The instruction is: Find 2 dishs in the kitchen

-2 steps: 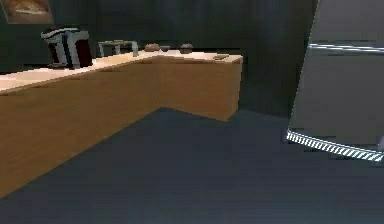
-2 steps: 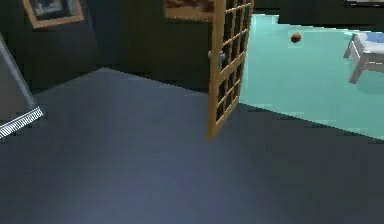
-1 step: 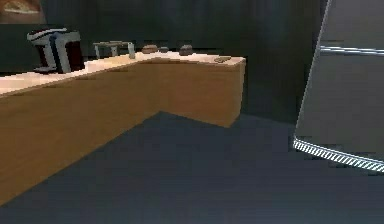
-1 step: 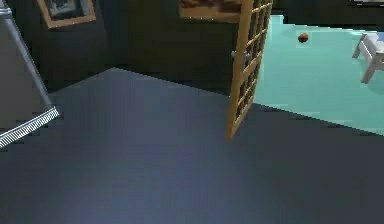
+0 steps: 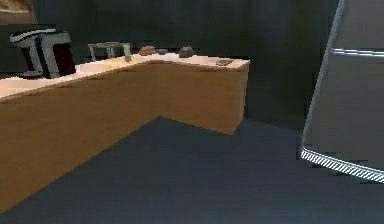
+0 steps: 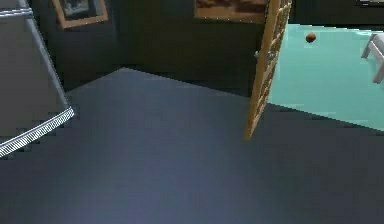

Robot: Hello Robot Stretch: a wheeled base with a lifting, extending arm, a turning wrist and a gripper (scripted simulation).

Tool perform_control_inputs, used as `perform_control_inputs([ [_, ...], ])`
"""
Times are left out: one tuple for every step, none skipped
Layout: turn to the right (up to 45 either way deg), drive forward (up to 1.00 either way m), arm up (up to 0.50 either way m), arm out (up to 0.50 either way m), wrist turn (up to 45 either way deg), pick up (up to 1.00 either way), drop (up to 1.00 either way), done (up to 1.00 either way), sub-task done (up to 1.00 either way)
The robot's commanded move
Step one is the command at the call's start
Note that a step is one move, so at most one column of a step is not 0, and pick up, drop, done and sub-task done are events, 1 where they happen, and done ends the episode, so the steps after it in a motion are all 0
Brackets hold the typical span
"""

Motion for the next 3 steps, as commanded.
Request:
perform_control_inputs([
  [9.0,0.00,0.00,0.00,0.0,0.00,0.00,0.00,0.00],
  [0.0,1.00,0.00,0.00,0.0,0.00,0.00,0.00,0.00],
  [3.0,0.00,0.00,0.00,0.0,0.00,0.00,0.00,0.00],
])
